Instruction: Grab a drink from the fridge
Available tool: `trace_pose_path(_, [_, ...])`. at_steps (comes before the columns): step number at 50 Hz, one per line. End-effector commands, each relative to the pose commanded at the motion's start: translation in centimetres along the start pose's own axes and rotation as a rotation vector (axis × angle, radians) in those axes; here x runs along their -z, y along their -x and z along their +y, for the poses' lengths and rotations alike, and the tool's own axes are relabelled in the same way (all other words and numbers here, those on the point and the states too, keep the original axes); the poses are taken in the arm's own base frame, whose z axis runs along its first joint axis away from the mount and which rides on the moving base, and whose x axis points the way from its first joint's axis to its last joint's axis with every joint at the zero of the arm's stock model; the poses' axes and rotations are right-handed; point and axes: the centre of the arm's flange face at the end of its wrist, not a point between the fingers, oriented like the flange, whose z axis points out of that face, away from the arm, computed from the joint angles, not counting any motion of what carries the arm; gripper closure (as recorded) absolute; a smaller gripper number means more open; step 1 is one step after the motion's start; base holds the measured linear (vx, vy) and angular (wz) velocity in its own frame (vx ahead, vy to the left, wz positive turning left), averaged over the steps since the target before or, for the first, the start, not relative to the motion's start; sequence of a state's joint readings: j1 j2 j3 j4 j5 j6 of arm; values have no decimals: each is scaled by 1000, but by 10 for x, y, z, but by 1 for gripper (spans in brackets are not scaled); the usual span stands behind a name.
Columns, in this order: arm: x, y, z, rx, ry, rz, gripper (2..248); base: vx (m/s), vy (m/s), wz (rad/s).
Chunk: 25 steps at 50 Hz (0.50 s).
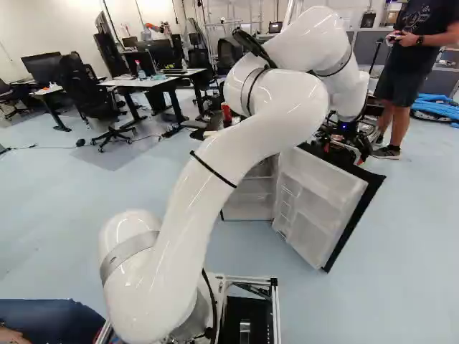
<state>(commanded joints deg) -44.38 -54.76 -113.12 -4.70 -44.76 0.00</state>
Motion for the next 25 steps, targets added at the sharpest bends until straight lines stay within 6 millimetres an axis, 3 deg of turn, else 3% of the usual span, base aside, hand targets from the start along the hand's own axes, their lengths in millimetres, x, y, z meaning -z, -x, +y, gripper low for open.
trace_pose_path(25, [8, 32, 5, -5, -1, -84, 3, 0, 0, 0])
